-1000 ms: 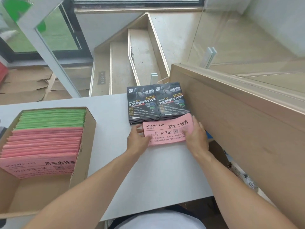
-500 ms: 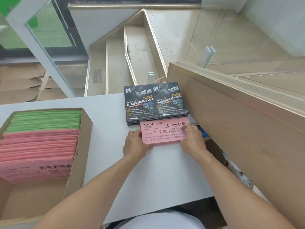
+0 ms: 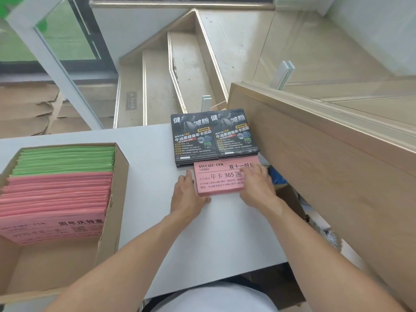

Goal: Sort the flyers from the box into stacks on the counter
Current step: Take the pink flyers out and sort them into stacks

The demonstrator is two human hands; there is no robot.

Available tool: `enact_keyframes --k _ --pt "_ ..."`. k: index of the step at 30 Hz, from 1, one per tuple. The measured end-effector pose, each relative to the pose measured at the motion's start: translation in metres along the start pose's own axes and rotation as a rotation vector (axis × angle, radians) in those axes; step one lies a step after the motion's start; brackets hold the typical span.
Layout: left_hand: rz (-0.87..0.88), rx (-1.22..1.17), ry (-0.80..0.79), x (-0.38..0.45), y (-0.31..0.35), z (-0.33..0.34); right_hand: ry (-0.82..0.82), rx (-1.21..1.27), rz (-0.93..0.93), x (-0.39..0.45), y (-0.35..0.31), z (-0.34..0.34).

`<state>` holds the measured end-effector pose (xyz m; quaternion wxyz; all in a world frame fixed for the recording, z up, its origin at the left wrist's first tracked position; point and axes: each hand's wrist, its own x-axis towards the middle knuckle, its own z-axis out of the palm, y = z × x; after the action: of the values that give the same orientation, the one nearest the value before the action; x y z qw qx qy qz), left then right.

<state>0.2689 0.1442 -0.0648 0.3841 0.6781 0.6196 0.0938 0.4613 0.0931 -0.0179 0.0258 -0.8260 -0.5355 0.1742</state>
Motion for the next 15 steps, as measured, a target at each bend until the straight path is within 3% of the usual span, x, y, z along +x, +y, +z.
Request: enact_keyframes --k 3,5,10,15 --pt "0.011 -0.118 -0.049 -0.019 0.000 -0.014 0.042 0.007 -0.131 -0.015 -0.034 -0.003" --pt "0.072 -0.215 0.005 -0.040 -0.001 -0.031 0.066 0.066 -0.230 -0.025 -0.061 -0.003" --pt "0.243 -0.521 0.318 -0.094 -0.007 -0.095 0.124 0.207 -0.427 -0.040 -0.119 0.006" --pt "0.274 -0.504 0.634 -0.131 -0.059 -0.163 0.088 0.310 -0.622 -0.060 -0.183 0.027"
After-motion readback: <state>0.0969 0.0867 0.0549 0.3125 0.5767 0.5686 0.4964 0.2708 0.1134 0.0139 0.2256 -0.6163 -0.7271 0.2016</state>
